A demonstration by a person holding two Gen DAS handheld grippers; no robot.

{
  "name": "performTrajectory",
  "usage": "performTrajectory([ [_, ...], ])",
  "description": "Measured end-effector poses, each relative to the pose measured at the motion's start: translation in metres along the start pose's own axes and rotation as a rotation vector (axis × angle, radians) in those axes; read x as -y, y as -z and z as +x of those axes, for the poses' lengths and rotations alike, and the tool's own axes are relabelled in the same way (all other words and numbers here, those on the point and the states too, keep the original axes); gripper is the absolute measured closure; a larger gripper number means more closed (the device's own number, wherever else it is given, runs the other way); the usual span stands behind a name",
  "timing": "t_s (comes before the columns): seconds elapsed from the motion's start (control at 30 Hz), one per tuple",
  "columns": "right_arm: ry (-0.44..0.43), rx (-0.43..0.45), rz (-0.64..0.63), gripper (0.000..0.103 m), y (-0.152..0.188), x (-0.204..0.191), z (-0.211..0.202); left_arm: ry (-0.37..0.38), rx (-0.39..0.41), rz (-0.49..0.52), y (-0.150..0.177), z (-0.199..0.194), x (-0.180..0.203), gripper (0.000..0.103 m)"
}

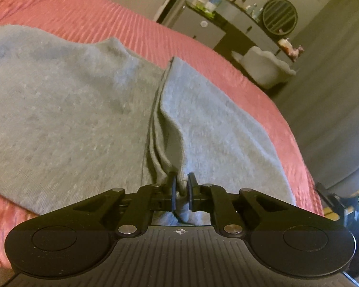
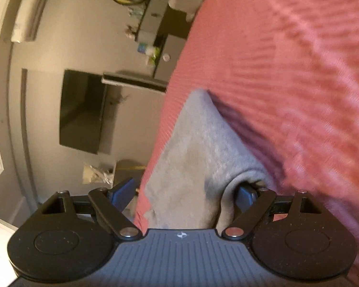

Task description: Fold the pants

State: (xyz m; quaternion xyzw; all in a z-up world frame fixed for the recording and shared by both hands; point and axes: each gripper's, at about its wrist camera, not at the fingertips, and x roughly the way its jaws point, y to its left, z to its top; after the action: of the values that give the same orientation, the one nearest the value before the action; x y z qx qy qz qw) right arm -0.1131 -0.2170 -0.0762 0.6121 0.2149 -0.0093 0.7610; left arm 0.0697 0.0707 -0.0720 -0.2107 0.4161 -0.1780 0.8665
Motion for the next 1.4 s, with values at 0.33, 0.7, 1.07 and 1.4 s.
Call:
performTrajectory([
  [0.33, 0.119, 0.084, 0.027, 0.041, -0.010, 0.012, -0.002, -0.086, -0.057, -0.020, 0.007, -0.004, -0.008, 0.085],
  [0.7, -0.094, -0.036, 0.044, 0.017, 0.000, 0.001, -0.009, -0.036, 0.045, 0.059, 0.008, -0.030, 0.004, 0.050],
  [1.07, 0.026, -0.019, 0.028, 0.017, -0.003, 0.005, 0.006, -0.076, -0.096, -0.021, 0.009, 0.001, -0.014, 0.082],
  [1.4, 0.107, 0.068, 0.010, 0.035, -0.009, 0.011, -0.009, -0.178, -0.070, 0.059, 0.015, -0.007, 0.003, 0.084],
])
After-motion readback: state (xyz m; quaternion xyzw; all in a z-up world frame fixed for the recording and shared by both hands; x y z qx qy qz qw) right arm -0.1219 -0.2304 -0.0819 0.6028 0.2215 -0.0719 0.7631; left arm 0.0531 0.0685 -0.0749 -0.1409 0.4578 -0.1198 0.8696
